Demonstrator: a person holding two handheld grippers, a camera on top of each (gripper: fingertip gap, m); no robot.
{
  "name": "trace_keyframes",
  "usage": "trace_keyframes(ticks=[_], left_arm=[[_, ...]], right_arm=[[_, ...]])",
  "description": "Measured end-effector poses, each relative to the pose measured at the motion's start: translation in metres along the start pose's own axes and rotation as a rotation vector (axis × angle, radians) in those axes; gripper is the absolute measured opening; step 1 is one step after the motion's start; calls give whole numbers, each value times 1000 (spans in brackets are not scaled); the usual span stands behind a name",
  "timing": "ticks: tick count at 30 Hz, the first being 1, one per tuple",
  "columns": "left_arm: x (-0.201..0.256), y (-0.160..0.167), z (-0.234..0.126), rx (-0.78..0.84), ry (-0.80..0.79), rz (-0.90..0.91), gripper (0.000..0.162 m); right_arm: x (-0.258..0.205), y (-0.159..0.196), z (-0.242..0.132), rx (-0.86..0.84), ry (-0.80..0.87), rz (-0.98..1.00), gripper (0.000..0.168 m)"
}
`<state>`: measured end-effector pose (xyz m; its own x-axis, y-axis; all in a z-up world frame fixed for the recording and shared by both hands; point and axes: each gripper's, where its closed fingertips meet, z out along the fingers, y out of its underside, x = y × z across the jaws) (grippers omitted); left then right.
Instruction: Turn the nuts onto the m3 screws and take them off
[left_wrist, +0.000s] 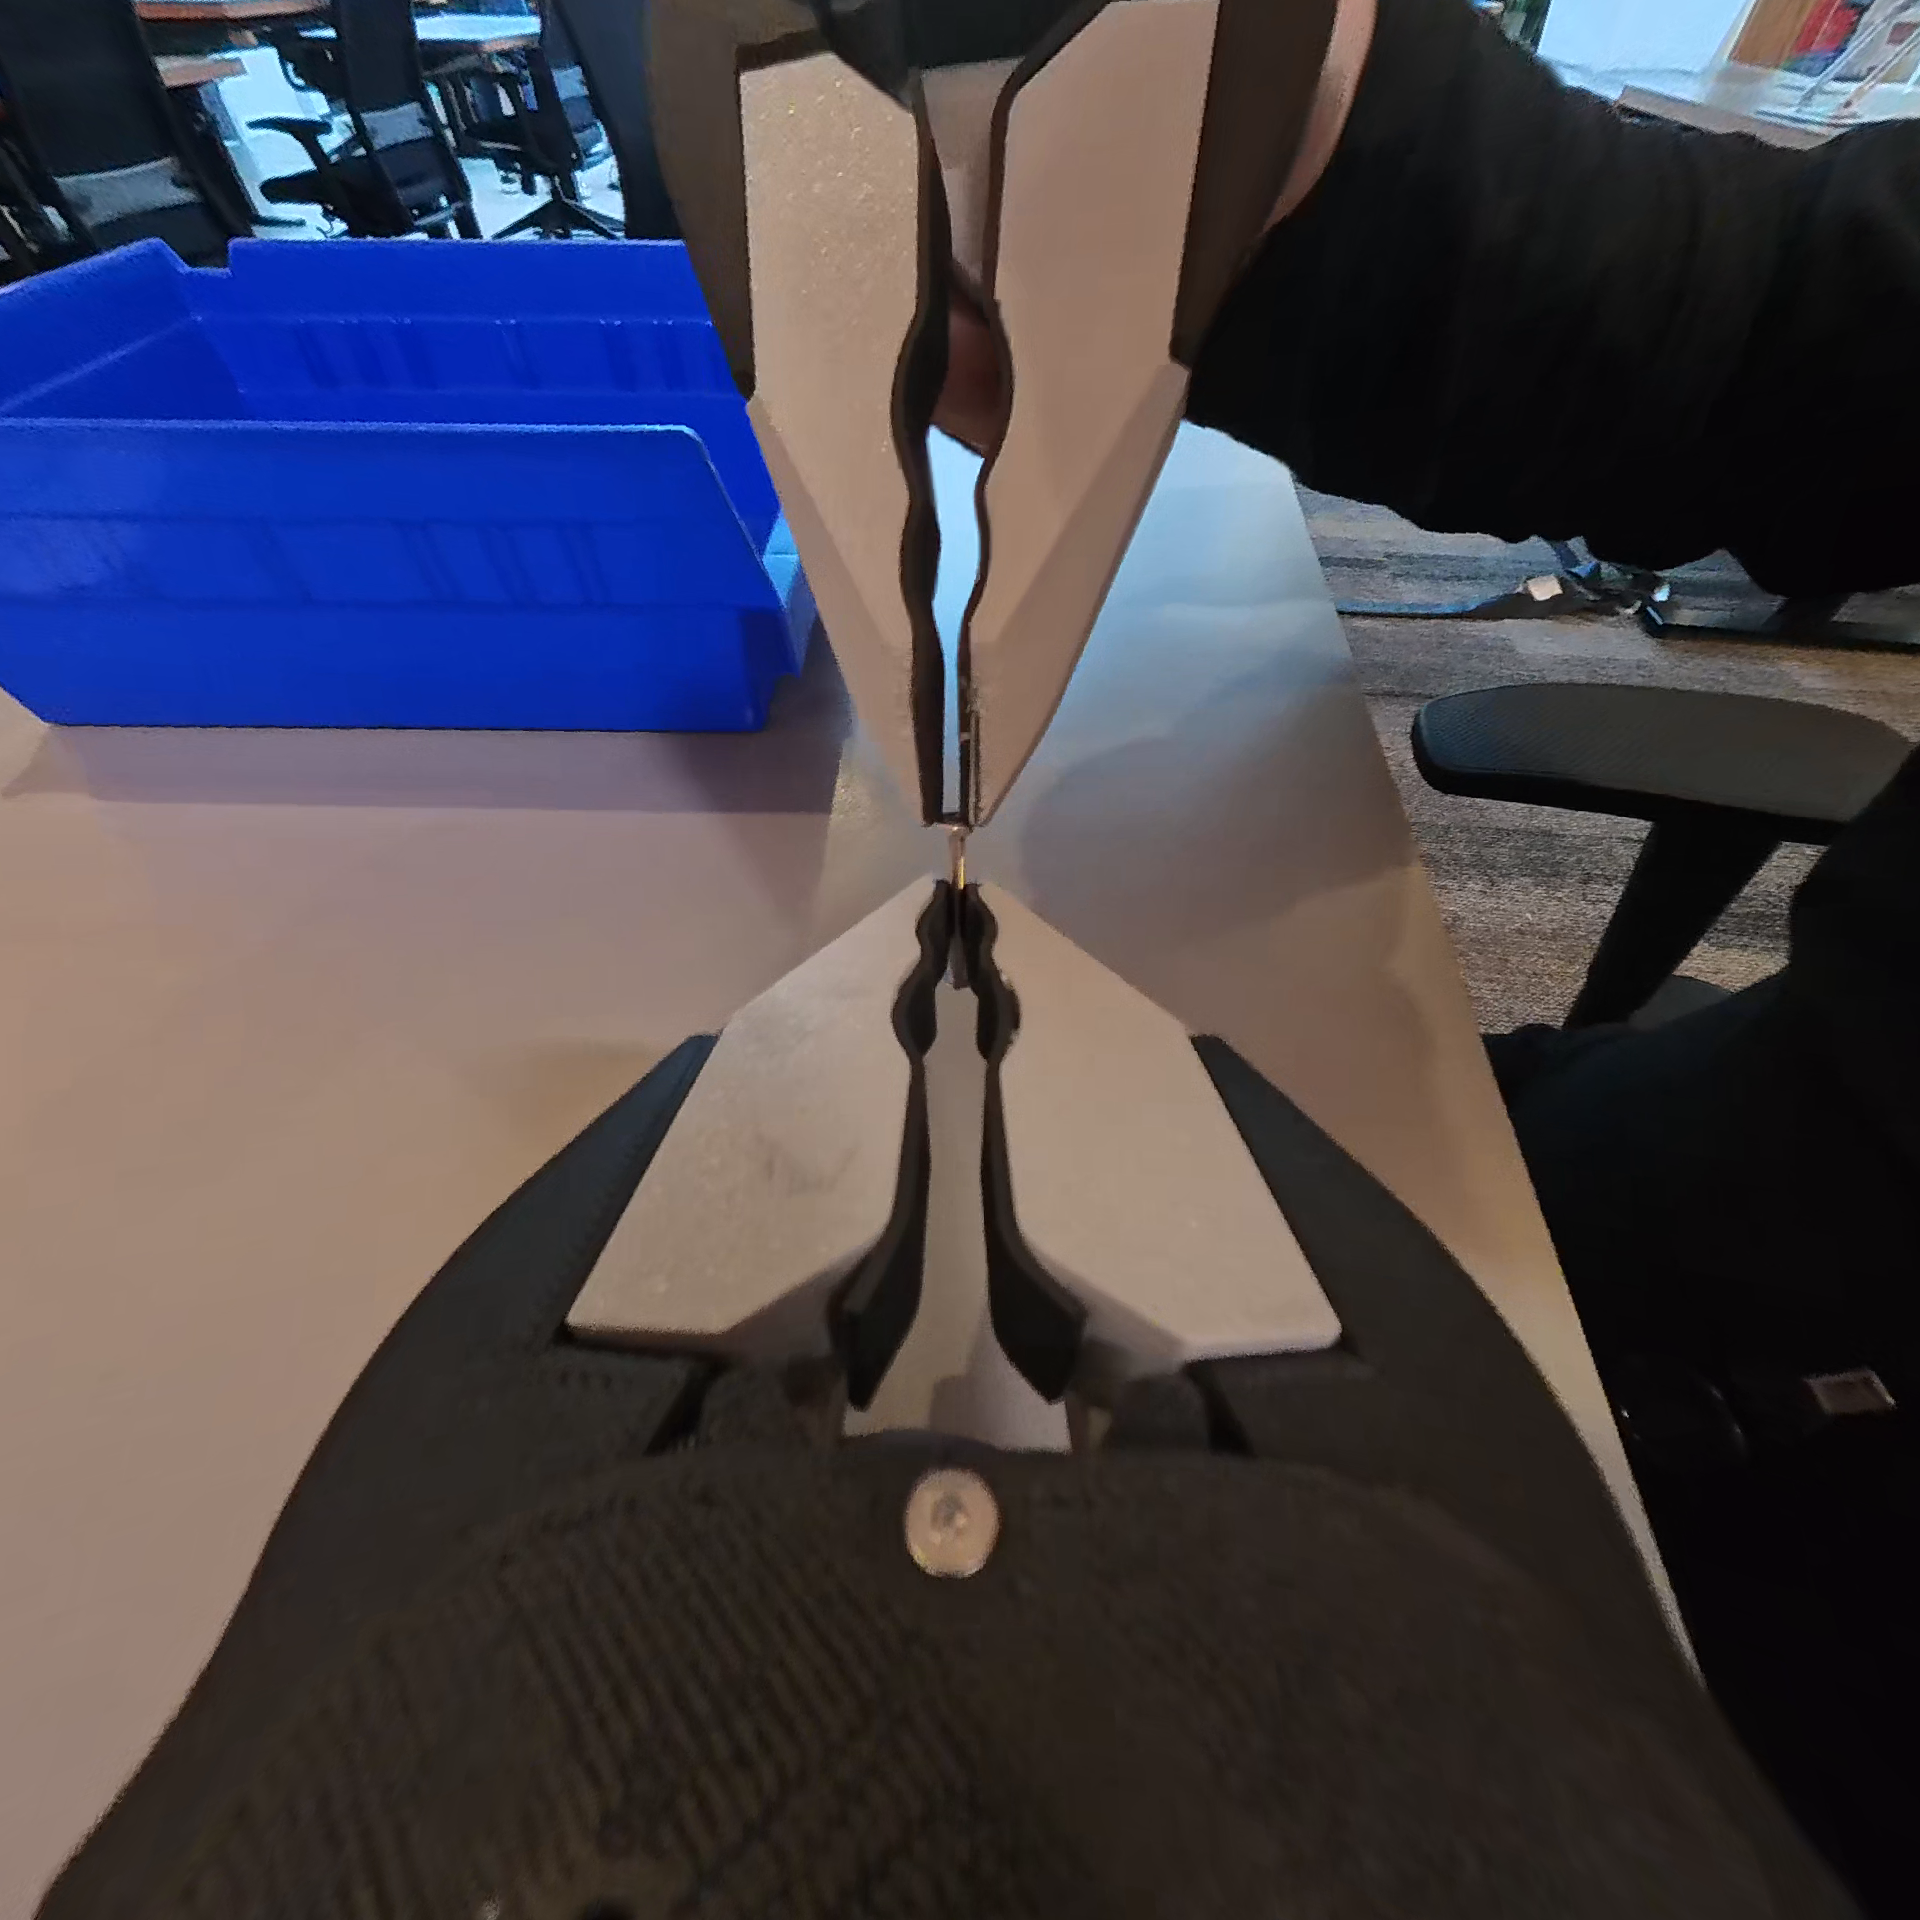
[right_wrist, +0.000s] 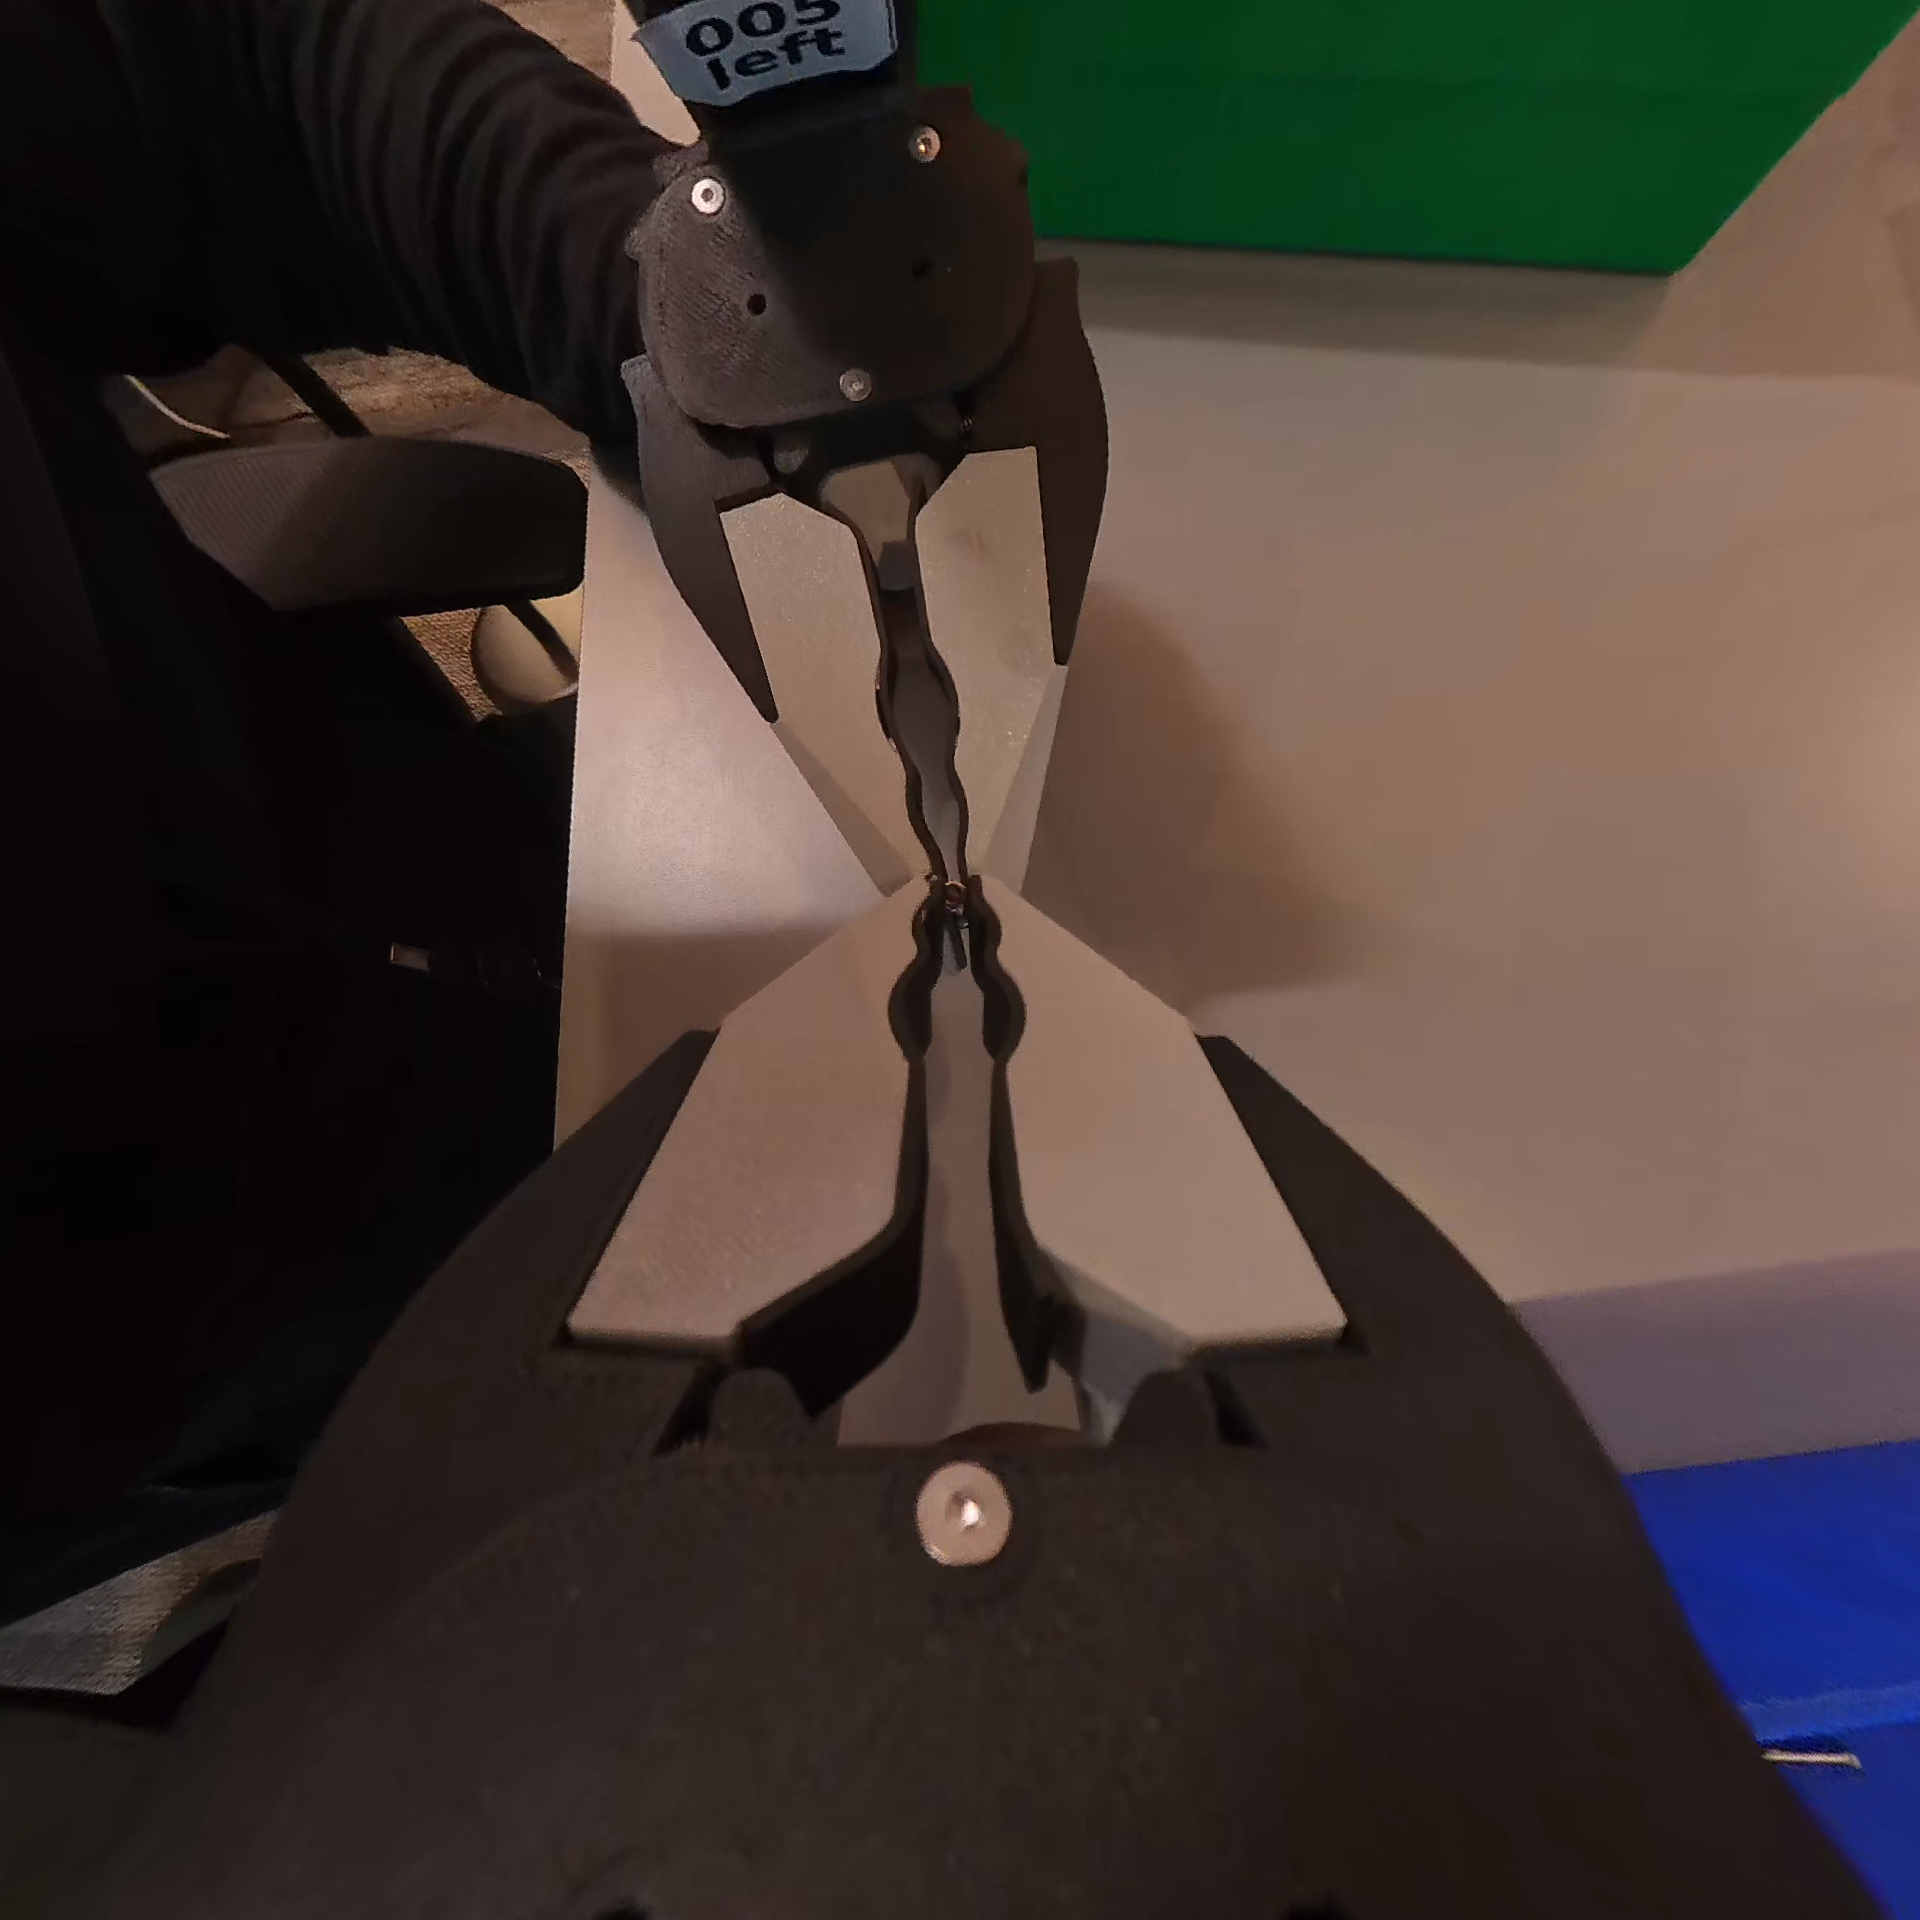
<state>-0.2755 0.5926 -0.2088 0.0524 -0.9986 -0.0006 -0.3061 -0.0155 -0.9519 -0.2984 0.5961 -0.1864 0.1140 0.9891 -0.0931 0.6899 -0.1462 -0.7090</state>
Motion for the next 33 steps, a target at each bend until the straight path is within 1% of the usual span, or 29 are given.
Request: trace_keyframes(ticks=[6, 15, 25, 33], left_arm=[[-1, 2, 0, -12, -2, -7, 0], [-5, 3, 1, -17, -20, -21, 0], [-14, 6, 2, -39, -94, -24, 0], [-20, 9, 4, -68, -152, -41, 0]], right_arm=[[1, 1, 2, -2, 10, 16, 1], [5, 1, 2, 4, 68, 63, 1], [13, 3, 4, 29, 149, 201, 1], [19, 7, 5, -20, 211, 341, 1]])
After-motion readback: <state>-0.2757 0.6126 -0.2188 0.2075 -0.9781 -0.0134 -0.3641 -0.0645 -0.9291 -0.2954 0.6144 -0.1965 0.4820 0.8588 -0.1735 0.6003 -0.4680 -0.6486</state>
